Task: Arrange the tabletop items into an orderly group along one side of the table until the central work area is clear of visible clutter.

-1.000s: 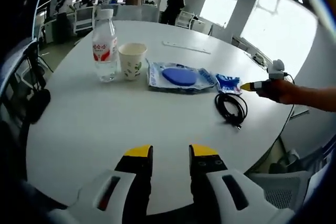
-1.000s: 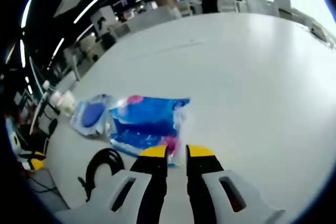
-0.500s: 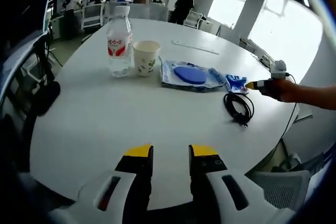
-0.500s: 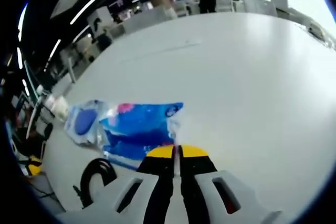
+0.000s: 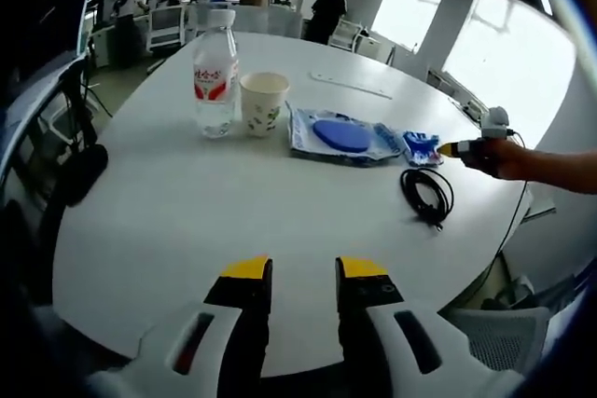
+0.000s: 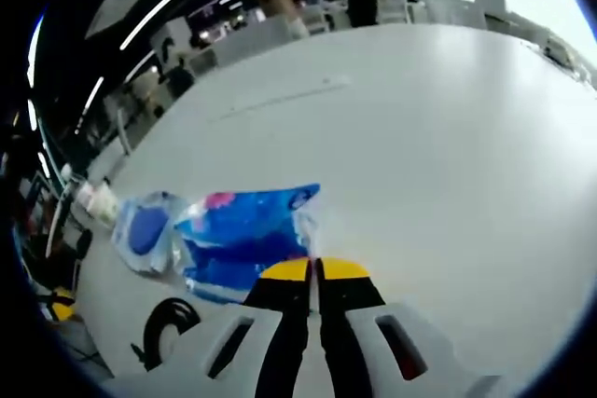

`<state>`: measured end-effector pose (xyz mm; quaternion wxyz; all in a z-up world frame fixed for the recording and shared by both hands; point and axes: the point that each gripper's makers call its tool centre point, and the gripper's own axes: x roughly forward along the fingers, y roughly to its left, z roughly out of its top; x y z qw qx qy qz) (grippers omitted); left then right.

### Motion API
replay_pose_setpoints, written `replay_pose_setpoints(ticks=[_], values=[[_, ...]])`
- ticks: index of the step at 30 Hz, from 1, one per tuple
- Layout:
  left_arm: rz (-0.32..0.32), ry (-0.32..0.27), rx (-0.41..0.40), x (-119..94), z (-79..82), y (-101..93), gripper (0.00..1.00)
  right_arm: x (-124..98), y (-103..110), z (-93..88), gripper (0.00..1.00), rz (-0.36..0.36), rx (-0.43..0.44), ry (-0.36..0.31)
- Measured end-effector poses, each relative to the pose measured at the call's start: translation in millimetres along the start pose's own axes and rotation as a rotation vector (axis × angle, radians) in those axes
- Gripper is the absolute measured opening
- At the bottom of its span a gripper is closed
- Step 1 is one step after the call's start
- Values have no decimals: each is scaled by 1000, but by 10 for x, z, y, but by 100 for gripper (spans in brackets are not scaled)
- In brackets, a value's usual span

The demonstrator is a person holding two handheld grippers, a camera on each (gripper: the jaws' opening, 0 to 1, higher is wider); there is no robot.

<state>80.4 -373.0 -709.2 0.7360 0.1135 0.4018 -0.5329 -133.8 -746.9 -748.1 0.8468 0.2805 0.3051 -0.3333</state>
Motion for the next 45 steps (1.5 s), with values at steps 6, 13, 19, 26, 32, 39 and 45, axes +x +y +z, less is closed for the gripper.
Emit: replay_pose_setpoints(ticks=[6, 13, 19, 26, 32, 39, 45], values=[[0, -3, 10, -2, 30, -1, 26, 17, -26, 3, 2, 4, -7, 7], [-10, -11, 25, 19, 98, -25, 27, -52, -27, -32, 5, 13, -2, 8], [-22, -26, 42, 20, 172, -46, 27, -162, 8, -25, 7, 26, 8, -2], [-36, -46, 73, 8, 266, -46, 28, -423, 237, -58, 14, 104, -90, -32], [-46, -53, 109, -18, 310, -18, 30, -684, 380, -161, 22, 152, -147, -45], [-48, -68, 136, -78, 345, 42, 32, -1030, 661, -287, 33, 244, -177, -115], [-55, -86, 111, -133, 360, 95, 35, -1232, 839, -543, 43, 277, -188, -107]])
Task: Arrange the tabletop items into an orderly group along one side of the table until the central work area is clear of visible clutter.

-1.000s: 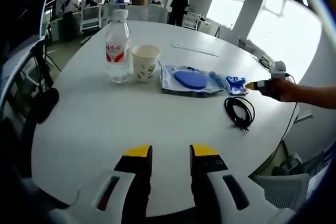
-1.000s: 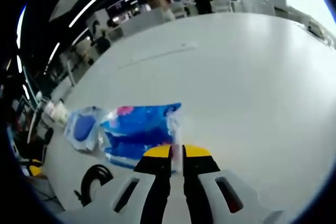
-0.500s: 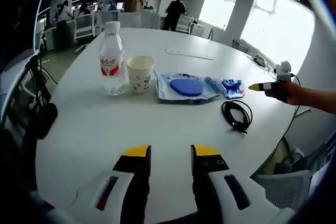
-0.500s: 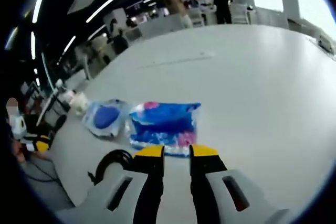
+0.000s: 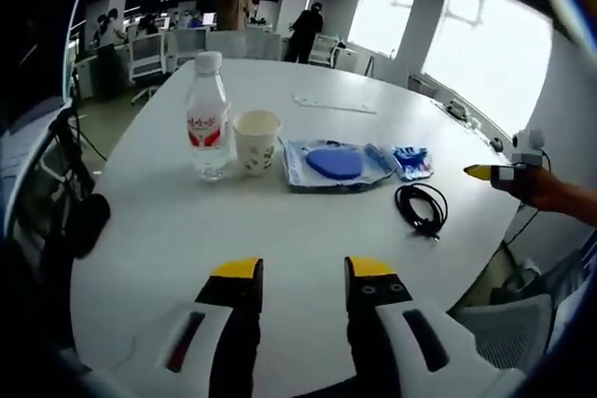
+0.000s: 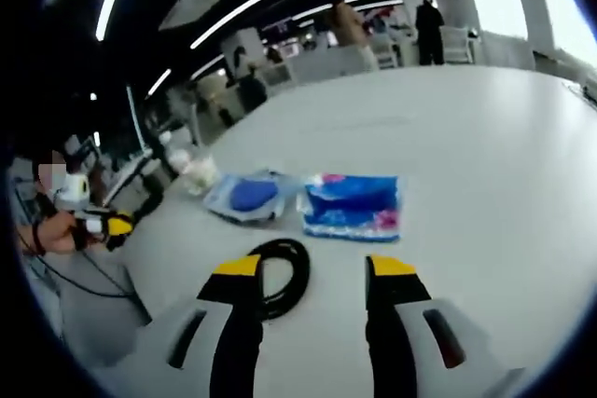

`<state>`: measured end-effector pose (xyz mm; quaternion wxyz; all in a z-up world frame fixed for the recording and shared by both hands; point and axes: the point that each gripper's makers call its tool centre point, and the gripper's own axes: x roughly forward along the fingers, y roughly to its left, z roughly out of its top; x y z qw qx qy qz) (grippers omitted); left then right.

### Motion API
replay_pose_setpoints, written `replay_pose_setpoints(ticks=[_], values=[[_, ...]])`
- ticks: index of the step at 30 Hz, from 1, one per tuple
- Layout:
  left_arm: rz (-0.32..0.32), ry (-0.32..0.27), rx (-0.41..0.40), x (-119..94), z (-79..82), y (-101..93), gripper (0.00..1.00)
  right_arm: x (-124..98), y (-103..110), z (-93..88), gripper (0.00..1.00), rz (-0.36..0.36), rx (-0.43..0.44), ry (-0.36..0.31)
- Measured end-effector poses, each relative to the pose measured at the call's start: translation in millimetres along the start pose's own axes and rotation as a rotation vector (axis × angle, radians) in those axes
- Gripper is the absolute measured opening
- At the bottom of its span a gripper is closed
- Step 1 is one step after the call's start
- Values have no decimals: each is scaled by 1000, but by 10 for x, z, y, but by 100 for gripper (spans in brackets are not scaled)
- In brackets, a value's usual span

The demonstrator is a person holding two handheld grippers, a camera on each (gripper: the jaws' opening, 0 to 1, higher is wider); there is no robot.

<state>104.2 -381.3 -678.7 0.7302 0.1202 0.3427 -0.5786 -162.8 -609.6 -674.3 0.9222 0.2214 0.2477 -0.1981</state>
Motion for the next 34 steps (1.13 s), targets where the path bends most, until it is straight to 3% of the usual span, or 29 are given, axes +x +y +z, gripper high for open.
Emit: replay_pose_setpoints(ticks=[11, 28, 34], values=[[-18, -24, 14, -122, -39, -57, 39, -194, 321, -140, 52, 23, -39, 6], [-23, -15, 32, -203, -169, -71, 44, -182, 394, -282, 58, 35, -60, 29], [-26, -16, 33, -200, -170, -67, 47, -195, 456, -292, 61, 50, -33, 1]])
